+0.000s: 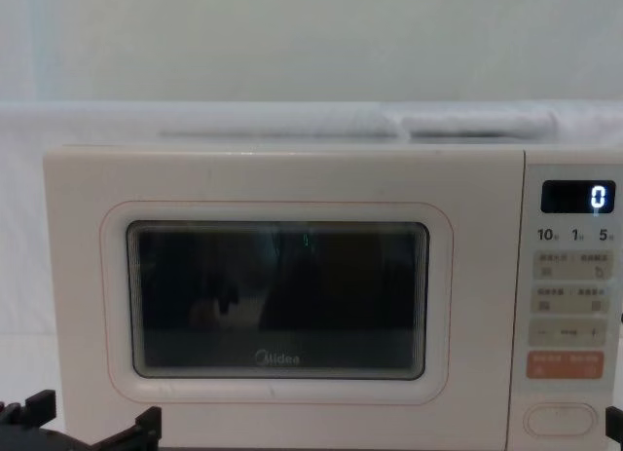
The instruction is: Press the button to open the microwave door with one hand; close the microwave door with the other hand.
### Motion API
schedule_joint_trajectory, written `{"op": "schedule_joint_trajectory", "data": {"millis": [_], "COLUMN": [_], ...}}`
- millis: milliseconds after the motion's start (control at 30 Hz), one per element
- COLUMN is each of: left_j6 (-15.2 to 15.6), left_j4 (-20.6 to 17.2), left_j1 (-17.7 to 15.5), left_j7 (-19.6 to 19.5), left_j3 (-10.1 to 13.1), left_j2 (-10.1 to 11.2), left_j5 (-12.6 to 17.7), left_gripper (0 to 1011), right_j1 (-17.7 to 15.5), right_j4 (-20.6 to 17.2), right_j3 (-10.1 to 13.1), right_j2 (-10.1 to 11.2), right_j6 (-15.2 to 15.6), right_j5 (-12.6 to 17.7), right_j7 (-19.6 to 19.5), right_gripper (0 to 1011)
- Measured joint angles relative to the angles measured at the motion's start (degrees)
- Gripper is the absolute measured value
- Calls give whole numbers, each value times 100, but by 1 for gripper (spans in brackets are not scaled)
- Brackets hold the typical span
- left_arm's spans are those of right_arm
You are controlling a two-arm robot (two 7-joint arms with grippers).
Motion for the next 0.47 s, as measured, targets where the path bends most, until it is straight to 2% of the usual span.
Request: {"op": "schedule_joint_trajectory", "data": {"millis": [467], "left_j6": [5], "left_j4": [-6], "left_j1": [-7], "left_j7": [-6], "left_j3": [6], "left_j2": [7], "left_j5": [-8], "left_gripper": [1001], "right_j1": [0], "right_j4": [0], "right_j3": [0], "right_j2": [0], "right_j6": [0], "right_j5": [0], "right_j7": [0], "right_gripper": [1001]}}
